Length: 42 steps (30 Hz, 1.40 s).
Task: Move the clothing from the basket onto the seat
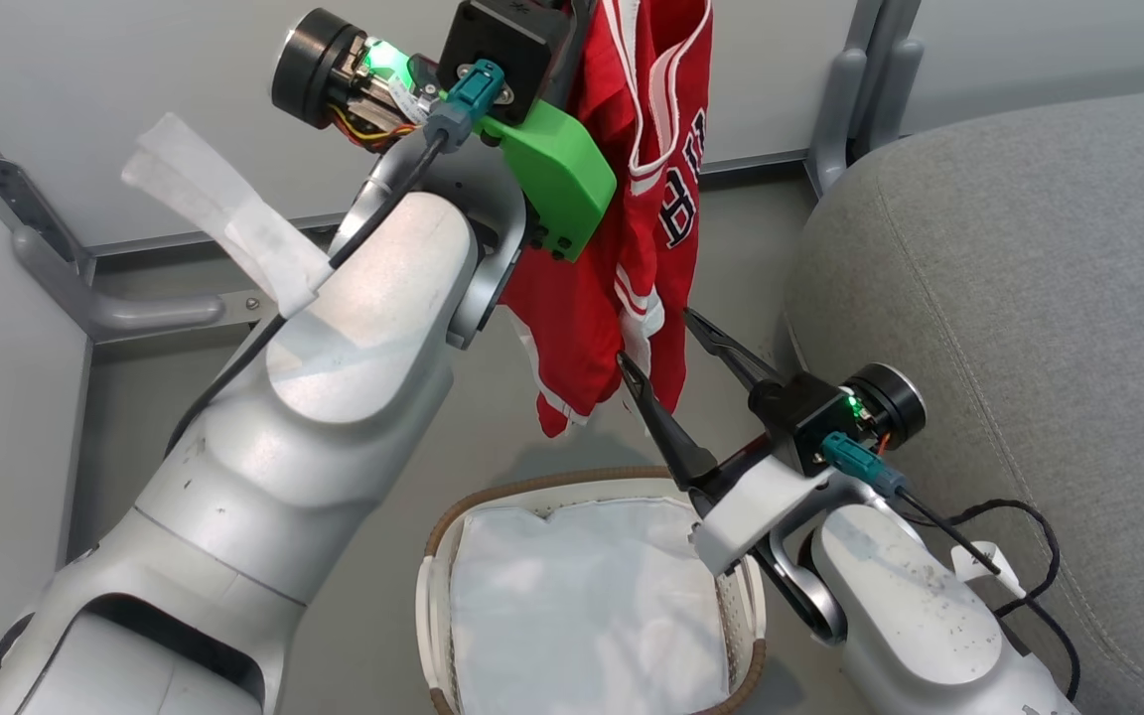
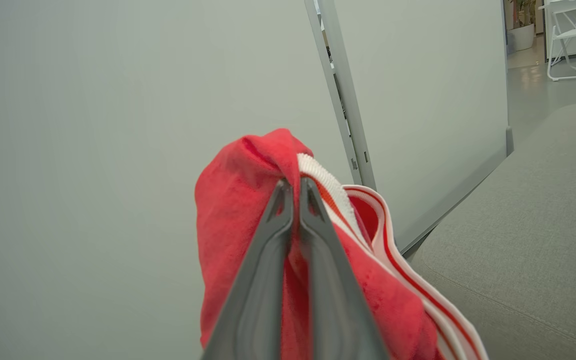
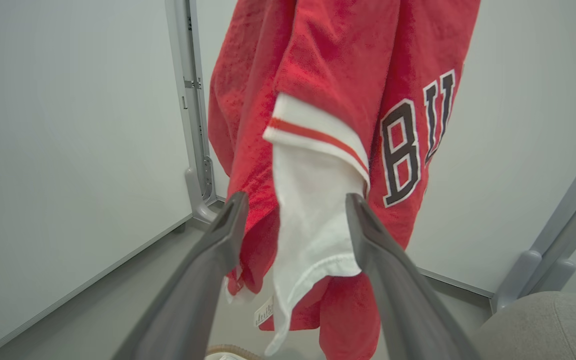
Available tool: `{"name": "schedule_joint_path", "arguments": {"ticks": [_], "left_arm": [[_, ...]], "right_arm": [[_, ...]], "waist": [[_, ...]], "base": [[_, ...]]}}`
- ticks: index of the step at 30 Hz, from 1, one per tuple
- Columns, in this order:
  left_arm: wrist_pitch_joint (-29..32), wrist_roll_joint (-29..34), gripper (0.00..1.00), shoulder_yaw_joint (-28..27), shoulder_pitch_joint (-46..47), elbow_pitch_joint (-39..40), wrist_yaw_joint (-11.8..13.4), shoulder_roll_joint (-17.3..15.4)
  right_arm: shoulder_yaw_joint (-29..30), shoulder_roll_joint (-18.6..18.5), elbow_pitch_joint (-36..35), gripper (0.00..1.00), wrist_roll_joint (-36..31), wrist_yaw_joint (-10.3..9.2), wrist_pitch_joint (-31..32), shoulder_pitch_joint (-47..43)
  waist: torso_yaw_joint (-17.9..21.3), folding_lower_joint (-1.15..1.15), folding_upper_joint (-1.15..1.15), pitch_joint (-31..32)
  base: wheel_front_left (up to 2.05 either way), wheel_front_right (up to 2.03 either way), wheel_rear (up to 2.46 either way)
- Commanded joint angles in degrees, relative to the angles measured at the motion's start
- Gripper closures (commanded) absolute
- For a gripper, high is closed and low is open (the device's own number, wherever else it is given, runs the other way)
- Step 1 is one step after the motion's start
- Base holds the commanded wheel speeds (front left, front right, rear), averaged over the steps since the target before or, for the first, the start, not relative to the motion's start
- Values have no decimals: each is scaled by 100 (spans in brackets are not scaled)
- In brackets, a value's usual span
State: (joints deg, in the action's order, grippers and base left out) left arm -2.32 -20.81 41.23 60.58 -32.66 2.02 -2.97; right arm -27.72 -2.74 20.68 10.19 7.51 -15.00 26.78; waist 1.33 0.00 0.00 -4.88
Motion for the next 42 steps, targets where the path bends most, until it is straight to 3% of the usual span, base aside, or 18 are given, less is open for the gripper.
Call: {"name": "schedule_joint_path", "arguments": {"ticks": [1,11,23,34,36,37,42], "left_arm": [[-3,-59,100,44,127,-24,22,4],[120,-604,100,585,204,122,253,9],[205,-1301,100,1278,387,448,667,9],[105,-1936,100,1874,560,673,1004,9],[61,-2013,100,1933,588,631,1035,9],[53,-2036,100,1946,601,589,1052,8],[-61,-2113,100,1903,677,272,1080,6]], "right_arm": [[23,-26,173,0,6,-4,-28,74],[-556,-30,580,0,423,-4,-28,397],[-198,-24,1012,0,400,-4,-28,699],[243,-24,1327,2,-19,-4,-28,992],[302,-24,1272,73,-71,-4,-28,1047],[313,-24,1252,100,-90,-4,-28,1039],[222,-24,1138,100,-44,-4,-28,893]], "waist": [[-107,0,0,99],[-296,0,0,207],[-507,0,0,337],[-669,0,0,400],[-683,0,0,389],[-683,0,0,382],[-617,0,0,296]], "base": [[0,0,0],[0,0,0],[0,0,0],[0,0,0],[0,0,0],[0,0,0],[0,0,0]]}}
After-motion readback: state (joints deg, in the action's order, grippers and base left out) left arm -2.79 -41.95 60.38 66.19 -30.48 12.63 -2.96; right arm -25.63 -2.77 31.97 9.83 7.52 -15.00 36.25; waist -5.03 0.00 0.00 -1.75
